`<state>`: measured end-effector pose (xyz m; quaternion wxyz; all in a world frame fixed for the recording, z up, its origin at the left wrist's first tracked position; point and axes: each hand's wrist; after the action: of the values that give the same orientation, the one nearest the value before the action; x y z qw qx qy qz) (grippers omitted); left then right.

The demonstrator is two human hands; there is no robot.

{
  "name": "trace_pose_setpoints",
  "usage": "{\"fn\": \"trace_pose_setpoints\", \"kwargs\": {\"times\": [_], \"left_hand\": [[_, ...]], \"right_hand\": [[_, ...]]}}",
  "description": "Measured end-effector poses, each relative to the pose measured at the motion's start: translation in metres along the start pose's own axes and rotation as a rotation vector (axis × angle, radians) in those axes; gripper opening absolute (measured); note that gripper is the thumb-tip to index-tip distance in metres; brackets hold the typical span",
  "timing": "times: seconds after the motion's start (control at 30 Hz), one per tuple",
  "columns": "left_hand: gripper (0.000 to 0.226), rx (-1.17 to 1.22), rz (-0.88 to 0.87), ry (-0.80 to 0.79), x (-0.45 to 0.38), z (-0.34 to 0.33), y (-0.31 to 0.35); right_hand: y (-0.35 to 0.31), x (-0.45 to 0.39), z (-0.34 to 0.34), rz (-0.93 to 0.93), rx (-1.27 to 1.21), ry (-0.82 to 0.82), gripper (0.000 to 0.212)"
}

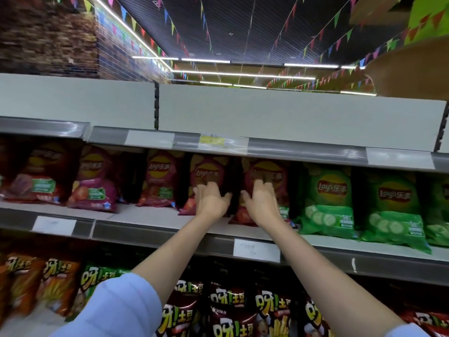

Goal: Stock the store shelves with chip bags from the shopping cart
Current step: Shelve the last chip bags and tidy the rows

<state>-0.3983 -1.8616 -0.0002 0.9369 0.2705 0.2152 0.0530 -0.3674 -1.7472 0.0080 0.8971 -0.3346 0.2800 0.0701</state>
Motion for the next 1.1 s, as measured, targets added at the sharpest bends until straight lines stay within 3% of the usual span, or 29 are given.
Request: {"fn": "trace_pose_setpoints", "kwargs": {"times": [0.13, 0.27, 0.33, 0.43, 0.6, 0.77, 0.87, 0.97, 1.1], "left_hand": [[0.056, -0.008, 0.09, -0.001, -0.019, 0.022, -0.036], [0.035, 0.096, 0.079, -0.157, -0.04, 0.033, -0.067], [0.036, 0.177, 0.071, -0.242, -0.042, 0.035, -0.071], [0.059, 0.288, 0.014, -0.326, -0.052, 0.032, -0.079], [0.063, 0.293, -0.108, -0.389, -0.057, 0.029, -0.085], [0.057, 0.307, -0.189, -0.321, -0.058, 0.037, -0.098], [0.037, 0.307, -0.167, -0.178, -0.062, 0.051, -0.118], [0.028, 0.259, -0.094, -0.039, -0.069, 0.063, -0.138], [0.036, 0.233, 0.011, -0.064, -0.081, 0.075, -0.159]], "right_hand": [[-0.029, -0.017, -0.033, -0.037, -0.084, -0.146, 0.045], [-0.043, -0.039, -0.064, -0.185, 0.007, -0.244, 0.048], [-0.042, -0.046, -0.07, -0.26, 0.035, -0.264, 0.045], [-0.044, -0.051, -0.082, -0.383, 0.001, -0.184, 0.044], [-0.049, -0.047, -0.09, -0.441, -0.051, -0.035, 0.058], [-0.064, -0.04, -0.093, -0.427, 0.059, 0.055, 0.066], [-0.088, -0.034, -0.104, -0.304, 0.148, 0.098, 0.049], [-0.111, -0.037, -0.123, -0.211, 0.043, 0.024, 0.037], [-0.129, -0.042, -0.15, -0.187, -0.137, -0.076, 0.051]]}}
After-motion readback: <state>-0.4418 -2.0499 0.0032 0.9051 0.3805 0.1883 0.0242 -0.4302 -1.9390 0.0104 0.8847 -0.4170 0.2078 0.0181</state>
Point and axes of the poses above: each hand's wrist, its own x-axis away from the middle knuckle, its own z-axis out of the back of the hand, y = z × x, and after that the axes turned 13 degrees about -x, right-handed
